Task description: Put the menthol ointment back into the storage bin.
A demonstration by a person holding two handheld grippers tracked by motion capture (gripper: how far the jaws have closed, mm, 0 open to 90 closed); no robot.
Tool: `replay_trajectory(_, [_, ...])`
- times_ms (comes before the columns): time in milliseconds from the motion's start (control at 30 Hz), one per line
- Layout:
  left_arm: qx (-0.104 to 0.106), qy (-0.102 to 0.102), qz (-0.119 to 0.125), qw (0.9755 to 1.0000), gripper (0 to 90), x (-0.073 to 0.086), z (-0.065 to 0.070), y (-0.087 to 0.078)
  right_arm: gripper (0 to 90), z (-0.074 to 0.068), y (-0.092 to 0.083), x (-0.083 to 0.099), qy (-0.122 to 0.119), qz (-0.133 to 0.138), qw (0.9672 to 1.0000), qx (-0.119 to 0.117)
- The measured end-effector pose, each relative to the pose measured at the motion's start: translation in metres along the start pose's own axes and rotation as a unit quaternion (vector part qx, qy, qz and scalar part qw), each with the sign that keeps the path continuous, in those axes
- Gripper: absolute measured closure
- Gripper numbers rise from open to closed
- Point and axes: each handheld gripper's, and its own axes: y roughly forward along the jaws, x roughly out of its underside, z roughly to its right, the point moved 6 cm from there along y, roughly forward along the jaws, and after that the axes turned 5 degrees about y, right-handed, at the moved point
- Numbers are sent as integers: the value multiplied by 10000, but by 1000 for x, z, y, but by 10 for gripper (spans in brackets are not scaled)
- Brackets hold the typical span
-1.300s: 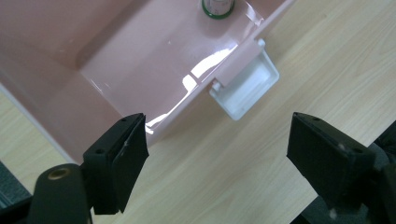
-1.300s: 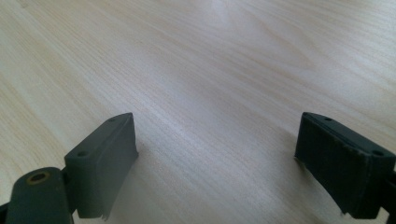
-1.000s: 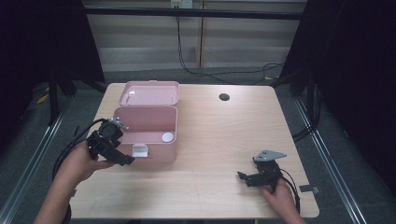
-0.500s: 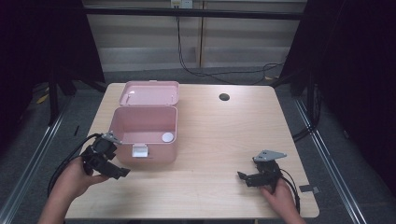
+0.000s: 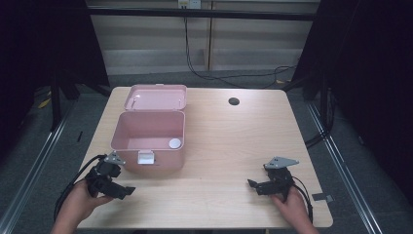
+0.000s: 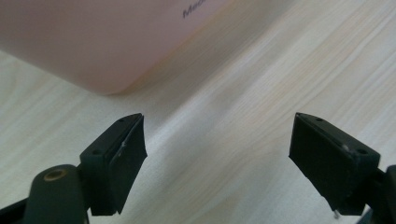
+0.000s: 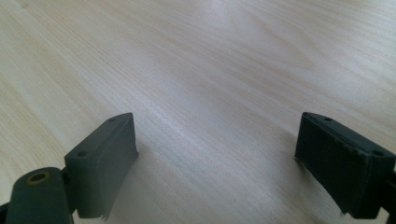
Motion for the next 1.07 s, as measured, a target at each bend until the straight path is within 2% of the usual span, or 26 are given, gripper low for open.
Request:
replay_trajectory(167, [-20,-50,51,10000,183,11,1,16,121,0,0,0,-2,-2,10000,0])
replay_trajectory(433, [-304,-49,188,9994,180,20,0,33,121,0,0,0,3,-5,10000,0])
replay_trajectory(567, [-402,-37,308,9987,163,20,-1,35,121,0,0,0,-1,-4,10000,0])
replay_trajectory(600, [-403,-24,360,9985,161,21,-1,35,121,0,0,0,-4,-3,10000,0])
replay_trajectory(667, [-316,-138,518,9981,157,21,-1,37,121,0,0,0,4,-6,10000,0])
replay_trajectory(800, [-329,-117,661,9972,145,24,-1,37,121,0,0,0,1,-5,10000,0])
replay_trajectory(1067, [-305,-77,670,9973,148,25,-1,36,121,0,0,0,8,-5,10000,0])
